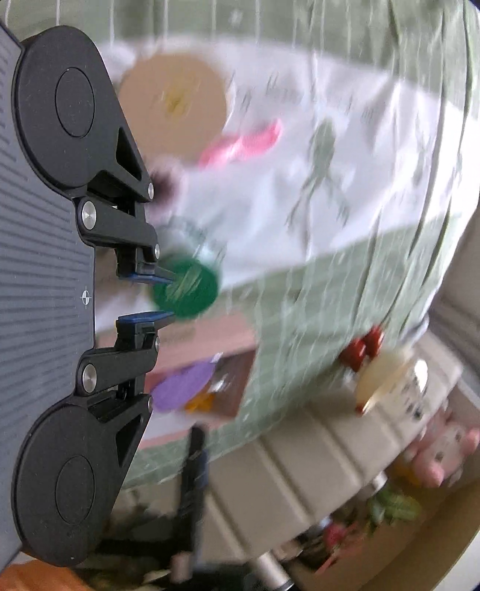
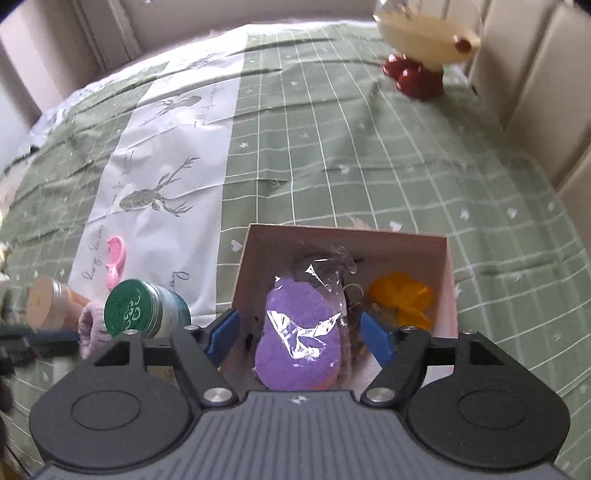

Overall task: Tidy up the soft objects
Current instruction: 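Grasp the pink comb with the left tool, then grasp the lavender fuzzy scrunchie with the right tool while the left holds the comb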

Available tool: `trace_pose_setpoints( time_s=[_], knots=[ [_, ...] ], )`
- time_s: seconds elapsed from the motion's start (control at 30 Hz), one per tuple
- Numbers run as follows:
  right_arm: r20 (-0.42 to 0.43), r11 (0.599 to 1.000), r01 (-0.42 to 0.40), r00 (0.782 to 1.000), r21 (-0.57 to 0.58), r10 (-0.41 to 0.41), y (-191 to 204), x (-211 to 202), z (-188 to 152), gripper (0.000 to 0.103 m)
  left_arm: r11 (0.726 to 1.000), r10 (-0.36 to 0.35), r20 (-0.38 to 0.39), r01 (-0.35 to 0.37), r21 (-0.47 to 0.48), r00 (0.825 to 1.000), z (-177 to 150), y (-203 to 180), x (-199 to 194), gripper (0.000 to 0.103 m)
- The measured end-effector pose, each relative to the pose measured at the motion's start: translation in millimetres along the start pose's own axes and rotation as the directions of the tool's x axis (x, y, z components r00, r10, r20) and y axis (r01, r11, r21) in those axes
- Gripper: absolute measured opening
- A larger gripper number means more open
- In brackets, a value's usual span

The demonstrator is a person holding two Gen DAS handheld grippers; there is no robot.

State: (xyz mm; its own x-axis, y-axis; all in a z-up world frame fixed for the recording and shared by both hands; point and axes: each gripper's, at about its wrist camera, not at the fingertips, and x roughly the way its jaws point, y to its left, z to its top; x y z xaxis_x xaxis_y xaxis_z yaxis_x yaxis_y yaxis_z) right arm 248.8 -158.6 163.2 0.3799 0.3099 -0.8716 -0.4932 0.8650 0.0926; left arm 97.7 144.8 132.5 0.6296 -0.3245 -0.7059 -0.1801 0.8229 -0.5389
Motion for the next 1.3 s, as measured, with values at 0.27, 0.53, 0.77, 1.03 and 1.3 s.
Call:
trace_pose_setpoints(
  time_s=[0.27, 0.53, 0.77, 1.03, 1.3],
  knots=[
    [0.111, 0.994, -0.051, 0.992, -0.097, 0.062, 49.1, -32.0, -25.2, 0.073, 0.962, 0.271, -0.14, -0.274, 0.0, 0.952, 94.9, 17.3, 20.6, 0.018],
    [0.129, 0.98, -0.091, 0.985, -0.175, 0.114, 65.7, -42.8, -82.6, 0.073, 0.849, 0.461, -0.329, -0.518, -0.105, 0.824, 127.1, 62.2, 106.7, 0.021],
    [0.046, 0.979, -0.125, 0.99, -0.16, 0.134, 53.4, -33.8, -127.4, 0.073, 0.825, 0.432, -0.402, -0.534, -0.186, 0.807, 110.6, 71.9, 150.5, 0.022],
    [0.018, 0.983, -0.13, 0.991, -0.13, 0.133, 41.5, -33.0, -148.4, 0.073, 0.827, 0.535, -0.334, -0.562, 0.019, 0.776, 115.8, 43.0, 140.3, 0.025],
    [0.008, 0.985, -0.139, 0.99, -0.104, 0.141, 42.0, -26.8, -146.4, 0.073, 0.805, 0.538, -0.385, -0.593, -0.032, 0.75, 114.0, 65.0, 151.4, 0.025]
  ],
)
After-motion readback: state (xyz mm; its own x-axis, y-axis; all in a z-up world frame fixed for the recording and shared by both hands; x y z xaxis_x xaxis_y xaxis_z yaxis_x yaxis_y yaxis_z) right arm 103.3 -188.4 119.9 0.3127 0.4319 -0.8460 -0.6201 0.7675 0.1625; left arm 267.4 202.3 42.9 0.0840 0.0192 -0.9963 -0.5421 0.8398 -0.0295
